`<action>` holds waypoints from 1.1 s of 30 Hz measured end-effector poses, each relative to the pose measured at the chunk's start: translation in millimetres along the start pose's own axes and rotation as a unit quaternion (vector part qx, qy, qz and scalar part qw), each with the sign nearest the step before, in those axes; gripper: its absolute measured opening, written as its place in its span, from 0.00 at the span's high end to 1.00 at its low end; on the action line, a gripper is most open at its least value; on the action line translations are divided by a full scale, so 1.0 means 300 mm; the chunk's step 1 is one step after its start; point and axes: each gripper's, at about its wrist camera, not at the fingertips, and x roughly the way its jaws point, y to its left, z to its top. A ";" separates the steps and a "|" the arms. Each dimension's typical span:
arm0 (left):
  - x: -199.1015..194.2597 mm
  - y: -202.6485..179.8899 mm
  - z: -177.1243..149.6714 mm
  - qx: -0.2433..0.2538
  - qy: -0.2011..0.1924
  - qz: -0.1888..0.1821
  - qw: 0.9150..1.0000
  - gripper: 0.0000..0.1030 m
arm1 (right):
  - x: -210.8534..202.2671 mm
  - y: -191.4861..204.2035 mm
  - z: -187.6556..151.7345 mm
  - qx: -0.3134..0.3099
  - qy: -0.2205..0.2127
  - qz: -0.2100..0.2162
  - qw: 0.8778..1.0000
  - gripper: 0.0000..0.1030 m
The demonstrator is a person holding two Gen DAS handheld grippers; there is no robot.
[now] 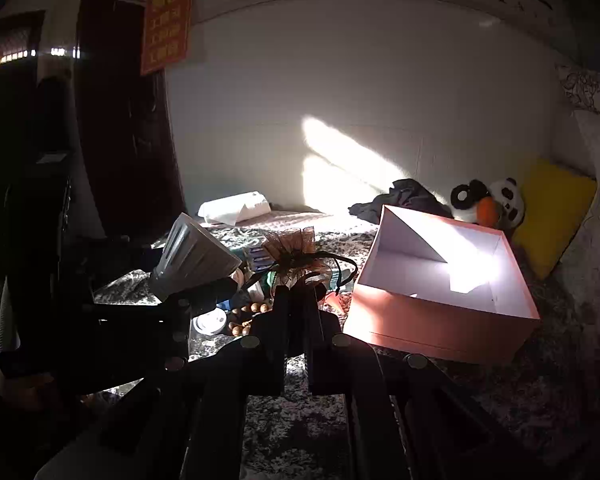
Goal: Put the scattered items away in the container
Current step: 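Carry the cup and pouch with both tools over the pink box, then open both tools to drop the cup and pouch into the box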
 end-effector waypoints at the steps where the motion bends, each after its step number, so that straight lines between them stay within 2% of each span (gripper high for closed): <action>1: 0.008 -0.020 0.028 0.003 -0.006 -0.004 1.000 0.51 | -0.022 -0.027 0.012 0.004 -0.009 -0.011 1.000 0.95; 10: 0.131 -0.162 0.243 0.017 -0.038 -0.043 0.998 0.51 | -0.152 -0.271 0.103 0.051 -0.073 -0.099 0.991 0.95; 17: 0.271 -0.221 0.369 0.016 -0.045 -0.062 0.997 0.51 | -0.137 -0.432 0.160 0.083 -0.110 -0.140 0.980 0.95; 23: 0.448 -0.229 0.411 0.017 -0.024 -0.064 0.997 0.51 | 0.004 -0.561 0.206 0.099 -0.114 -0.157 0.976 0.95; 28: 0.637 -0.228 0.392 0.020 0.021 -0.053 0.998 0.51 | 0.231 -0.660 0.201 0.108 -0.061 -0.169 0.978 0.94; 31: 0.750 -0.227 0.381 0.022 0.048 -0.046 0.998 0.49 | 0.364 -0.738 0.185 0.126 -0.036 -0.154 0.979 0.94; 32: 0.788 -0.226 0.377 0.022 0.057 -0.044 0.997 0.42 | 0.408 -0.766 0.175 0.137 -0.025 -0.140 0.980 0.91; 33: 0.826 -0.226 0.374 0.023 0.066 -0.041 0.997 0.28 | 0.452 -0.795 0.165 0.149 -0.013 -0.125 0.981 0.87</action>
